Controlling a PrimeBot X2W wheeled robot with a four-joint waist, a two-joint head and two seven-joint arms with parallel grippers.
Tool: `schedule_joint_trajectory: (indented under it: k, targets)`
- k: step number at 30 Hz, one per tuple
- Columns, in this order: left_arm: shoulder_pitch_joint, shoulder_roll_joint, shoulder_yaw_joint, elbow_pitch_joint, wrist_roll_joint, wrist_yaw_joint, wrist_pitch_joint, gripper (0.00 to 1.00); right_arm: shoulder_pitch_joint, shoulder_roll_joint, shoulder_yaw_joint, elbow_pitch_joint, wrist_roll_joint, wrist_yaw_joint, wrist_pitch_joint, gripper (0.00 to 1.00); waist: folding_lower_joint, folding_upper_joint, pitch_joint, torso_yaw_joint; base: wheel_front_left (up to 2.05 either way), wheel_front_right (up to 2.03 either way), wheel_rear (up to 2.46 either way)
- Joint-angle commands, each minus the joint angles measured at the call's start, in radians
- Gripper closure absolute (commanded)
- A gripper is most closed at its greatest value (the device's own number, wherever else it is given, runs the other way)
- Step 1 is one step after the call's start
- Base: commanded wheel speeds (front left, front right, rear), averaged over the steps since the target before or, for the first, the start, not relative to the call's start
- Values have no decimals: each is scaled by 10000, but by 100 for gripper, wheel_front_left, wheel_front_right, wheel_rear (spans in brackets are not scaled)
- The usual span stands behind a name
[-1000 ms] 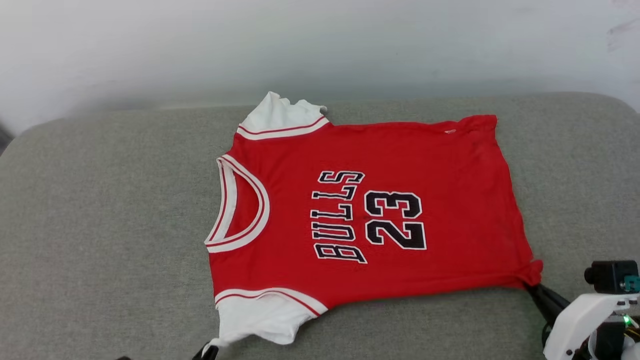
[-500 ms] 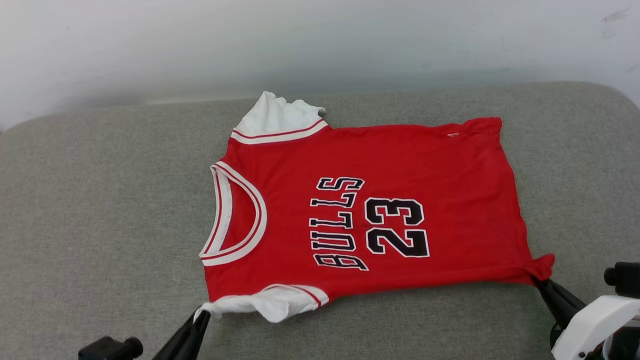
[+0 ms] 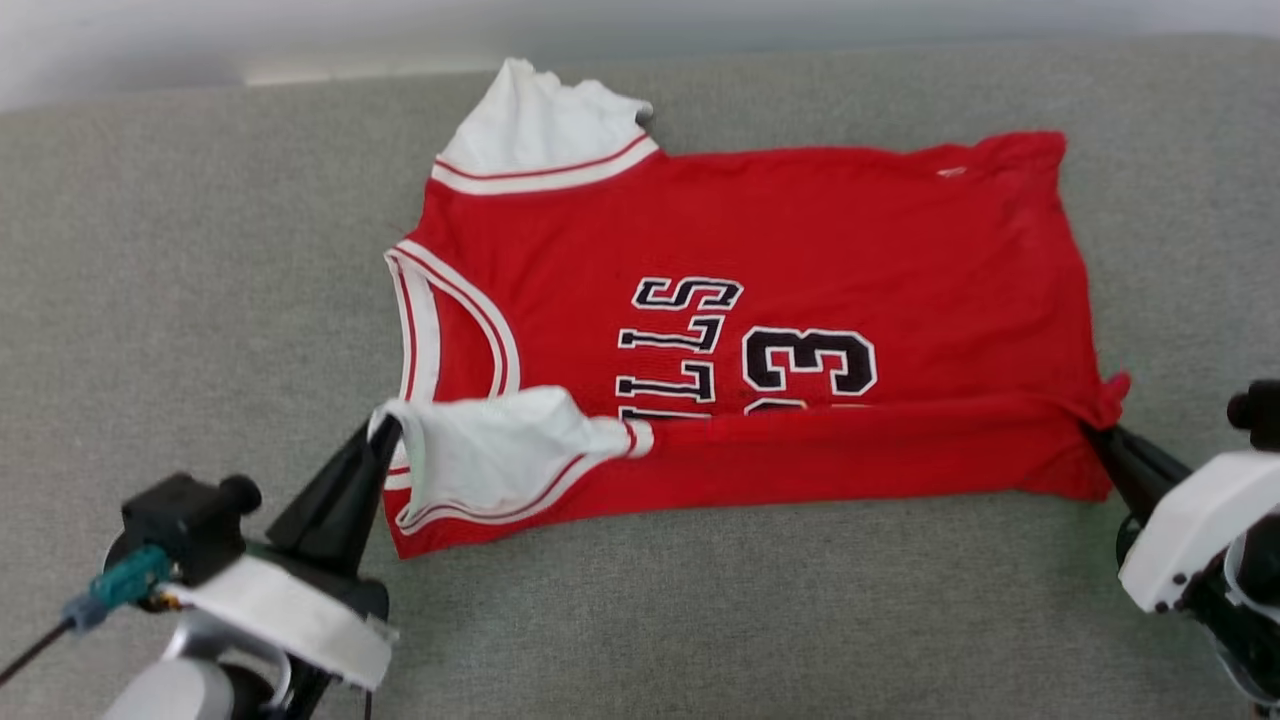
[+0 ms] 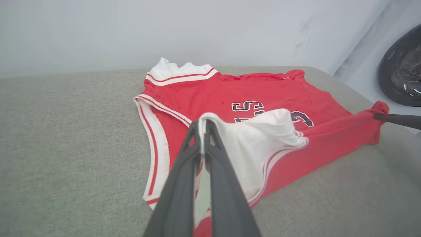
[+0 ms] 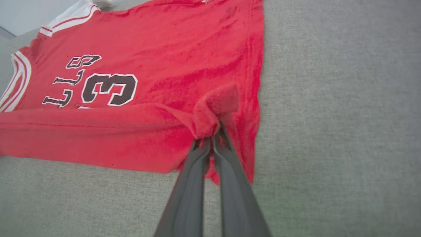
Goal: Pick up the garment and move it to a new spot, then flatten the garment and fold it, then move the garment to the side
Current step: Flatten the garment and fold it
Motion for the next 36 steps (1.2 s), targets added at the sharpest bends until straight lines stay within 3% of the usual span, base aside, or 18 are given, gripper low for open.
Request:
schedule_joint_trajectory:
  k: [1,11,16,17,18,27,32,36]
  targets:
    - [-395,-126,-55,233,-9,-36,80,100,-306,-90,59,90,-133,-8,83,100,-2,0,582,111,0,0,0]
    - [-2056,-554,-363,2245,362,-115,226,100,-1373,-232,588,894,-704,-9,418,100,-2,0,1416,250,0,0,0]
    - [-2795,-1098,-550,3529,549,-7,-27,100,-1631,-238,743,1345,-935,-12,370,100,-2,0,1540,362,0,0,0]
    - [-2855,-1150,-599,3682,570,-18,-4,27,-1665,-240,728,1395,-1020,-12,345,100,-2,0,1510,367,0,0,0]
    - [-2909,-1201,-643,3836,597,-17,-39,0,-1694,-215,696,1475,-1068,-14,347,0,-2,0,1452,369,0,0,0]
    - [-2514,-1571,-519,4353,496,363,-580,0,-1437,-1,496,1435,-1668,-11,597,0,-2,0,433,345,0,0,0]
    - [-1871,-1637,-317,3883,298,808,-701,0,-942,212,118,892,-2373,-8,1215,0,-2,0,-232,305,0,0,0]
    - [-1117,-1616,-310,3188,28,1212,-198,0,-388,523,-276,130,-2802,-8,1846,0,-2,0,-555,276,0,0,0]
